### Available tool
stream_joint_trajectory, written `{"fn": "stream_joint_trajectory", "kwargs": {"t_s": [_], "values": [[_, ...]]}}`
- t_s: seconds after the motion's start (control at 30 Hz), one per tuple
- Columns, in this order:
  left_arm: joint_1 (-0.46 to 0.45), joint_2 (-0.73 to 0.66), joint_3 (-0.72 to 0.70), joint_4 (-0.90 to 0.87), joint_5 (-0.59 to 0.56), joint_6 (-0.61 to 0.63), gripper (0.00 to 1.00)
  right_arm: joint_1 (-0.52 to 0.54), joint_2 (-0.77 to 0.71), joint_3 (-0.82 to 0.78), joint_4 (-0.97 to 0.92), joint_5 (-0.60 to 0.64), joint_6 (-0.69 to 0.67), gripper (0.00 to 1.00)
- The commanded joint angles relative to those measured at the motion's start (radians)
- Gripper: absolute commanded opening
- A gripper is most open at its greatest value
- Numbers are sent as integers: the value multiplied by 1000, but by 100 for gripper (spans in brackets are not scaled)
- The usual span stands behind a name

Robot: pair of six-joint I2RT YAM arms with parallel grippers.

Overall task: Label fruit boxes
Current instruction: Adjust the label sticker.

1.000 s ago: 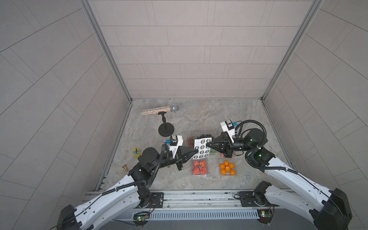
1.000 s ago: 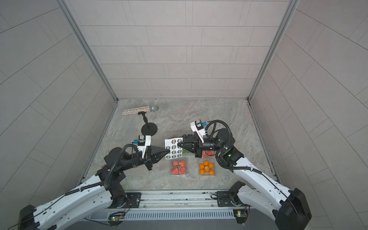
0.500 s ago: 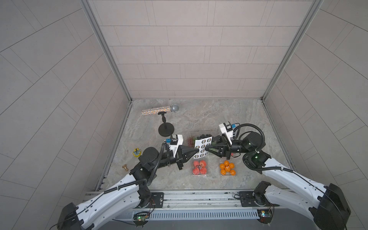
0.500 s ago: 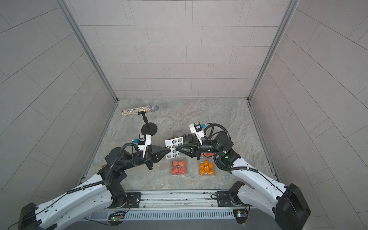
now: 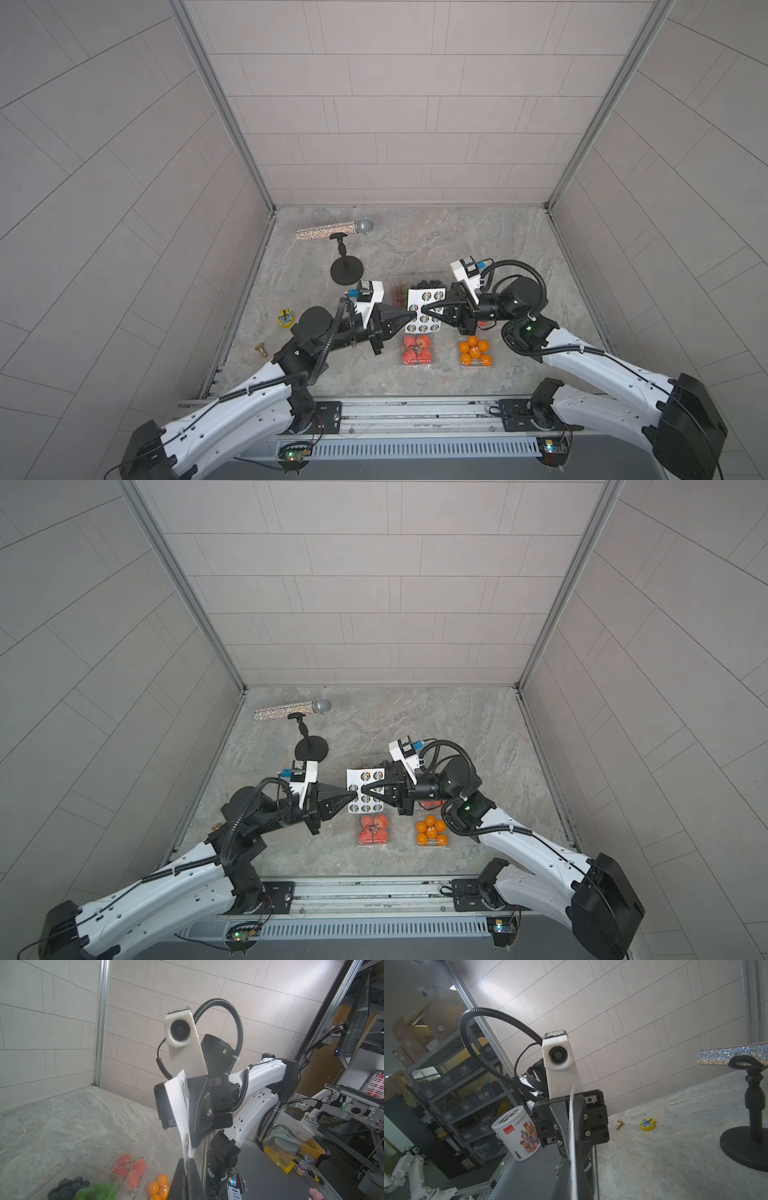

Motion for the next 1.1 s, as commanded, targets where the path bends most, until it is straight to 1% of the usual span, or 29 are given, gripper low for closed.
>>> {"fn": "stream_joint_trajectory", "kwargs": {"t_s": [0.0,0.03,0.07,0.1,0.13,0.17,0.2,0.3,0.33,0.4,0.5,0.7,0.73,0.8,0.83,0.9,0.93,1.07], "values": [[5,-19,-10,35,18,6,6,6,-21,17,2,-2,-23,0],[5,-26,-14,31,21,18,17,5,-27,18,-3,-2,-27,0],[5,-35,-19,31,18,24,32,6,-31,18,-12,-2,-31,0],[5,-48,-23,26,3,28,43,6,-37,17,-22,-2,-38,0],[6,-63,-24,17,-7,31,50,6,-42,17,-33,-1,-44,0],[6,-73,-22,11,-10,34,54,6,-46,18,-40,-2,-49,0],[6,-80,-20,11,-8,32,55,6,-49,17,-46,-3,-53,0],[6,-76,-2,5,4,32,54,8,-49,14,-42,-10,-50,0],[6,-70,4,-2,3,36,50,7,-48,13,-36,-12,-48,0],[10,-60,13,-11,-3,42,48,9,-50,13,-30,-18,-46,0],[21,-51,13,1,2,33,47,10,-56,6,-23,-19,-42,0],[22,-33,23,45,74,24,46,16,-49,11,-23,-23,-42,0],[23,-34,21,46,72,26,46,16,-49,11,-24,-25,-44,0],[25,-39,20,49,80,29,37,17,-45,14,-32,-24,-50,0],[25,-39,19,53,83,28,35,16,-45,15,-35,-23,-50,0],[27,-35,26,43,79,25,26,18,-44,14,-35,-26,-50,0],[28,-35,26,49,77,25,24,18,-46,13,-33,-25,-50,0],[31,-35,21,61,76,21,23,17,-45,15,-46,-23,-58,0]]}}
